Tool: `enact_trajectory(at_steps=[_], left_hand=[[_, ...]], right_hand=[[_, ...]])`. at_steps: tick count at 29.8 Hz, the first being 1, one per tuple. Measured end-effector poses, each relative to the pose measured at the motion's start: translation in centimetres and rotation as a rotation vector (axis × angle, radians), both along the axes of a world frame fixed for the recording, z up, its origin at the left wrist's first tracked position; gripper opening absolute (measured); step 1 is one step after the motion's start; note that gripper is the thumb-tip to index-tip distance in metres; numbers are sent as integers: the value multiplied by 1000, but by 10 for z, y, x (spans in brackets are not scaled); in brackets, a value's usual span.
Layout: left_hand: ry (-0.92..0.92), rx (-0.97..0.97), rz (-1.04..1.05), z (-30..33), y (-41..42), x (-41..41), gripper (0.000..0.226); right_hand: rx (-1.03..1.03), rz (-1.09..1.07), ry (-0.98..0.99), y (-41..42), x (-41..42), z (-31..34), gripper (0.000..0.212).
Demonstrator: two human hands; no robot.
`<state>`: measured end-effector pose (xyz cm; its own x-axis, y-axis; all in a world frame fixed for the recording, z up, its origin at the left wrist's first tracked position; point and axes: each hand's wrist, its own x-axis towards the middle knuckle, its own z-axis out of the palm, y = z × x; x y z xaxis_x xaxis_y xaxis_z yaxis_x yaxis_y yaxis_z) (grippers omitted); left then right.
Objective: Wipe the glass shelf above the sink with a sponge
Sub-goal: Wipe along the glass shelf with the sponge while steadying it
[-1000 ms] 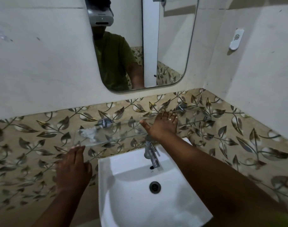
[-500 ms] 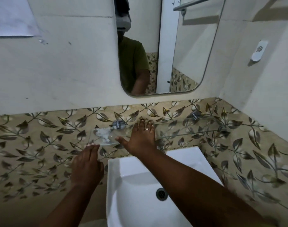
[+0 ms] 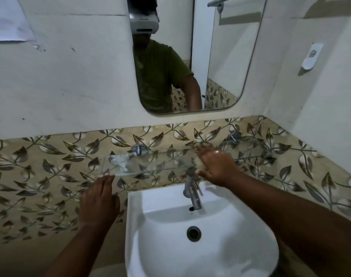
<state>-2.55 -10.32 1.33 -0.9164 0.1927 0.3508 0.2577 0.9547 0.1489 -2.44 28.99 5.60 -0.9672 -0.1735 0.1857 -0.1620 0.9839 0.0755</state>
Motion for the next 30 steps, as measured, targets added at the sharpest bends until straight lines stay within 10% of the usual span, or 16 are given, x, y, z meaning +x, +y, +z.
enact_trajectory(at_steps=[10,30], left_hand=[[44,22,26,-2,4,1,79],[79,-88,-101,-7,-30,-9,82]], right_hand=[[-135,-529,43,3,-3,-6,121],[-165,-321,0,-166,-27,-7,126]])
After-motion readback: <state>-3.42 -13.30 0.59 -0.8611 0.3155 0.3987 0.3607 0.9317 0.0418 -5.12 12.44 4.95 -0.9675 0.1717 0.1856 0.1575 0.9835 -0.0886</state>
